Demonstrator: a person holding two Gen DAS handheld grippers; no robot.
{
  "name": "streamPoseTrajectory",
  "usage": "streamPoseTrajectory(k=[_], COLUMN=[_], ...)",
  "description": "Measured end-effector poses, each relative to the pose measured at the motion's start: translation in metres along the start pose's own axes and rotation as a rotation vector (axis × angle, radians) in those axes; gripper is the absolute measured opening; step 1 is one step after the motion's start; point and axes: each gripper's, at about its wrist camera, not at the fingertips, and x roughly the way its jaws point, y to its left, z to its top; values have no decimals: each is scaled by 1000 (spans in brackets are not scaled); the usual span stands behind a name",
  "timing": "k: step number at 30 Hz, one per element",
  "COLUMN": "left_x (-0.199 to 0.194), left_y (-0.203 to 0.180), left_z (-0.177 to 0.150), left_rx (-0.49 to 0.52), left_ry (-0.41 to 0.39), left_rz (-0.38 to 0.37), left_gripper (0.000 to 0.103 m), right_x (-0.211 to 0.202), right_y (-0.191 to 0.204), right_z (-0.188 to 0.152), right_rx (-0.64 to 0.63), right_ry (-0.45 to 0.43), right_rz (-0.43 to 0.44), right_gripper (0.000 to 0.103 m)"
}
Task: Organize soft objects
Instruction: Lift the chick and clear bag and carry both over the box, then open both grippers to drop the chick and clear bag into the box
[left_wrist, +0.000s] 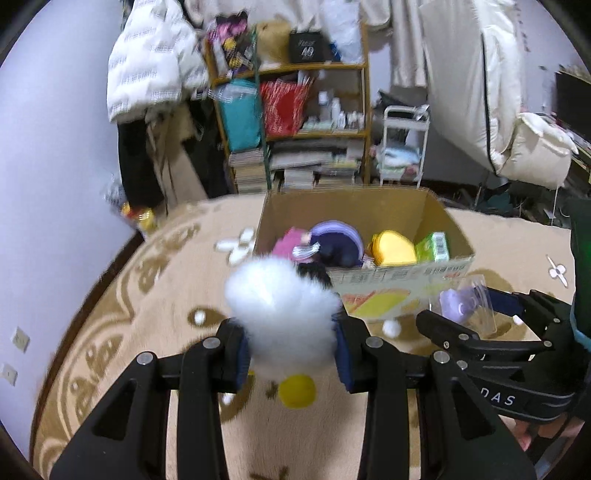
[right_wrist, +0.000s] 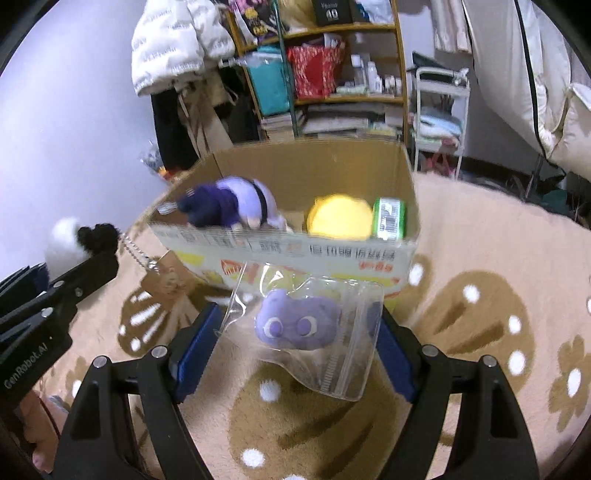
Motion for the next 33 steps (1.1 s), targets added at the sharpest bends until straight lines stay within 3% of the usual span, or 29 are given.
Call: streamPoseTrajectory(k=[10, 25, 33], left_x=[3, 61, 94], left_y=[-9, 14, 13], left_z=[41, 81, 77], left_rx=[36, -33, -82], left_ry=[-109, -78, 5], left_rz=[-33, -72, -136], left_gripper=[35, 36, 38], right_x=[-12, 20, 38], right_y=[-3, -15, -29], right_z=[33, 74, 74], right_rx=[-46, -188, -139], right_ry=[-83, -85, -83], right_rz=[6, 4, 66], right_gripper=[85, 85, 85])
